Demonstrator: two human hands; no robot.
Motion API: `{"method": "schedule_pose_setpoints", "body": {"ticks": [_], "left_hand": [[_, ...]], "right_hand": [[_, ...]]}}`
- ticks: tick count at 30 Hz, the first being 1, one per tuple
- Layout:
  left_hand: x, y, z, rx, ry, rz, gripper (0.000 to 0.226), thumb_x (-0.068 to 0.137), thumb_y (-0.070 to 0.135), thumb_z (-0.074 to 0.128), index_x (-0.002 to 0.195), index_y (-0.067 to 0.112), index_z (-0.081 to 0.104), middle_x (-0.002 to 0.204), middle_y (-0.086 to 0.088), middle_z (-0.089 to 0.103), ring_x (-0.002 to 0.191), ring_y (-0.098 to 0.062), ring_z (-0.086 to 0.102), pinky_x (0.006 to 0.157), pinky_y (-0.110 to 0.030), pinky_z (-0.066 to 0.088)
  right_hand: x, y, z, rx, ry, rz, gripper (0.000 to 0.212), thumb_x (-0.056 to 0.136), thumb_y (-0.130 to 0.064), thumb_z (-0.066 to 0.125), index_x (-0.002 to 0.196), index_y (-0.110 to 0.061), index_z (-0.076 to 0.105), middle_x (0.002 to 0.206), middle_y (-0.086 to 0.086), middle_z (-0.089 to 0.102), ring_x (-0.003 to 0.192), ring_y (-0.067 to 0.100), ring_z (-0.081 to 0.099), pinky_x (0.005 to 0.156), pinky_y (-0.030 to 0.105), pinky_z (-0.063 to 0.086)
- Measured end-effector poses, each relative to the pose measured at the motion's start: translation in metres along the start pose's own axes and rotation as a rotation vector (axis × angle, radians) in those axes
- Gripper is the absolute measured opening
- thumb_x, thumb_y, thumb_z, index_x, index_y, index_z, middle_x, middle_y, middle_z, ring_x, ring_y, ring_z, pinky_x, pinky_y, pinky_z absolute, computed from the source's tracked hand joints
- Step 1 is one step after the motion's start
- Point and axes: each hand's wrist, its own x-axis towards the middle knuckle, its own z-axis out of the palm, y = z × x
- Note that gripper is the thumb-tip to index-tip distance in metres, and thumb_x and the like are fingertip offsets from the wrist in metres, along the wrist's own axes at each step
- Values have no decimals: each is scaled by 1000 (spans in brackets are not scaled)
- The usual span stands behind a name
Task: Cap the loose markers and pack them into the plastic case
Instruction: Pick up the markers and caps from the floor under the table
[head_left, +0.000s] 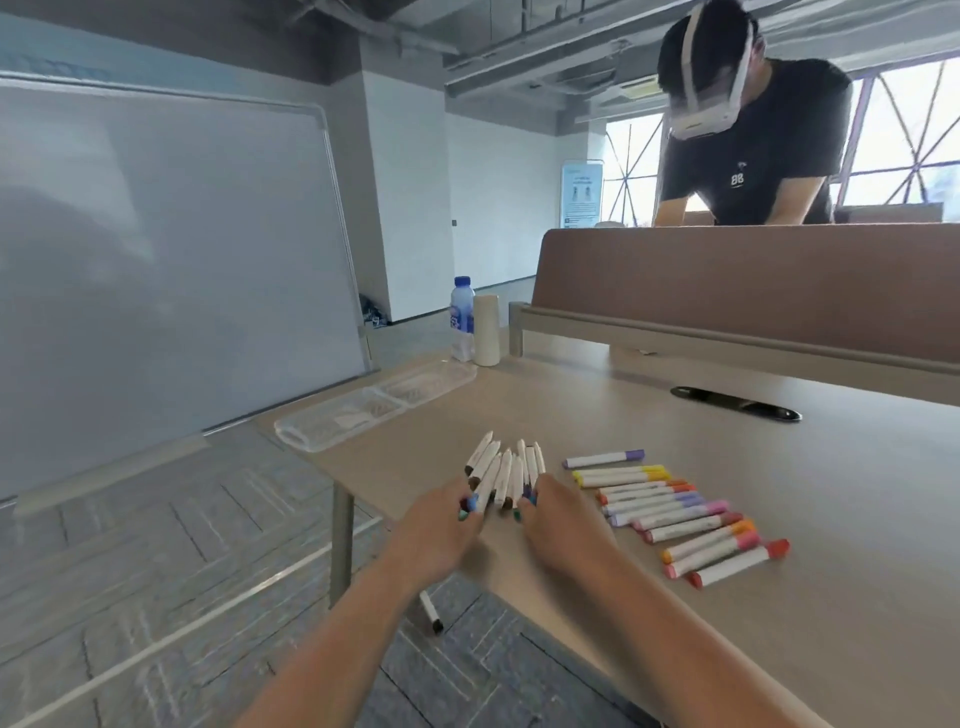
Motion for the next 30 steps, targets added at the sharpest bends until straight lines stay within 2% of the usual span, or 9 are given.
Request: {"method": "schedule_pose_setpoints", "body": {"ticks": [3,6,12,15,21,26,30], "left_hand": [[15,-8,8,117,-49,68,12,97,29,49,91,19,52,80,1,60,77,-23,59,65,-32,39],[33,-13,13,196,-83,143,14,98,32,48,92,19,50,86,-2,60,80,-25,56,66,-32,38],[75,-31,21,208,-89,271,17,99,33,45,90,18,46,87,-2,53,78,-24,49,65,-32,33],[90,-37,21,220,-103,319,18,100,33,44,90,17,46,90,-3,52,85,-28,56,65,-33,36],[108,-38,14,252,-167,414,14,97,28,50,94,15,49,101,-10,57,89,-31,60,67,-34,38],[115,-42,17,290,-126,497,19,97,35,49,101,16,49,107,-9,54,92,-33,60,73,-41,47],[115,-46,18,254,-114,525,25,96,36,52,107,14,52,114,-9,53,96,-32,59,78,-41,47]], "right_hand": [[7,0,9,-193,26,-59,13,100,-28,44,99,-16,47,91,5,61,78,25,56,66,34,43],[18,-9,15,-332,44,-111,12,100,-27,45,103,-16,49,99,7,65,87,27,62,63,34,41],[45,-15,23,-395,60,-100,14,101,-31,44,93,-20,39,97,5,66,86,27,64,61,34,37],[55,-17,25,-410,75,-85,16,100,-34,44,95,-19,43,96,6,66,88,28,64,64,35,40],[71,-20,31,-416,104,-51,13,98,-27,47,103,-16,51,99,7,68,90,29,66,66,35,40],[78,-16,43,-488,172,-47,13,97,-23,47,109,-19,52,101,2,69,91,25,68,66,33,38],[76,-13,47,-531,201,-53,14,97,-27,48,109,-20,50,105,2,66,93,26,68,66,34,40]]}}
